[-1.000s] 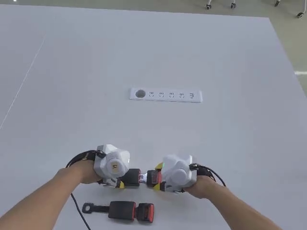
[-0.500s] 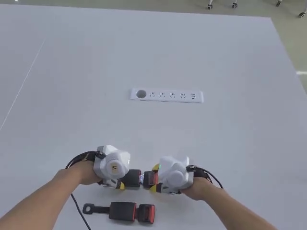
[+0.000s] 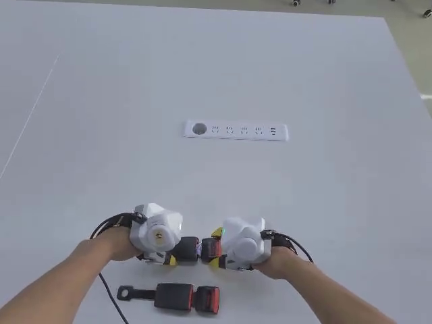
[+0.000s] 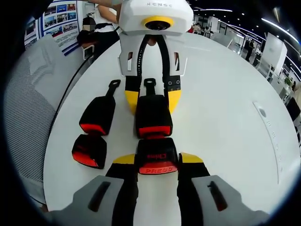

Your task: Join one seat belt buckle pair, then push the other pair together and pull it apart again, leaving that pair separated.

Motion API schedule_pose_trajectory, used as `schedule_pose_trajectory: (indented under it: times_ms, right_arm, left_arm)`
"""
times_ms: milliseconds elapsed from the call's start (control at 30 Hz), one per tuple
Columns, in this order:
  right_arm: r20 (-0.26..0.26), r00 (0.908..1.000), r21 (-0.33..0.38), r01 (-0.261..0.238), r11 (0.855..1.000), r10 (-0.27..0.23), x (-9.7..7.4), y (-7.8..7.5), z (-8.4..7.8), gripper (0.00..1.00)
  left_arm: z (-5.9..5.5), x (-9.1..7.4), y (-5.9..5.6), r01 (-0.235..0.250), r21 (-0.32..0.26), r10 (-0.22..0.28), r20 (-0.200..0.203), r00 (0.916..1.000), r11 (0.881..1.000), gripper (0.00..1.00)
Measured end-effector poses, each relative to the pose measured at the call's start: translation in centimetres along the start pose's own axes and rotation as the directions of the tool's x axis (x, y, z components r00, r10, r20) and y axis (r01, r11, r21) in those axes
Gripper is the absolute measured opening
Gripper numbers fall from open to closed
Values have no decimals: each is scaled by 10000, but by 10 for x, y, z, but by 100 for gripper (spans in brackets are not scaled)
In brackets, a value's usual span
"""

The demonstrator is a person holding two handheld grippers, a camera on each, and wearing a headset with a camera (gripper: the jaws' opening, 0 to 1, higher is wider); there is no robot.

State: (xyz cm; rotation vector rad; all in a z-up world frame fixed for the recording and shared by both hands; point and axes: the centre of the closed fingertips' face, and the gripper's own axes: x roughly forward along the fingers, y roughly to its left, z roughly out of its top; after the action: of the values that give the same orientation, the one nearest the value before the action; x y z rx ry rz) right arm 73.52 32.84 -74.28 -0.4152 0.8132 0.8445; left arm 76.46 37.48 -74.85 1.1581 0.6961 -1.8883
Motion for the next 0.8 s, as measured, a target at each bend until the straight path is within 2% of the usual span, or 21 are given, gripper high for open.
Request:
schedule_pose_trajectory:
  times_ms: [800]
  right_arm:
    - [-133,9999,-62,59,10000,-60,3,1,1,30]
  left_arm:
    - [1,1,1,-117,-133,118,38,9999,9998,31]
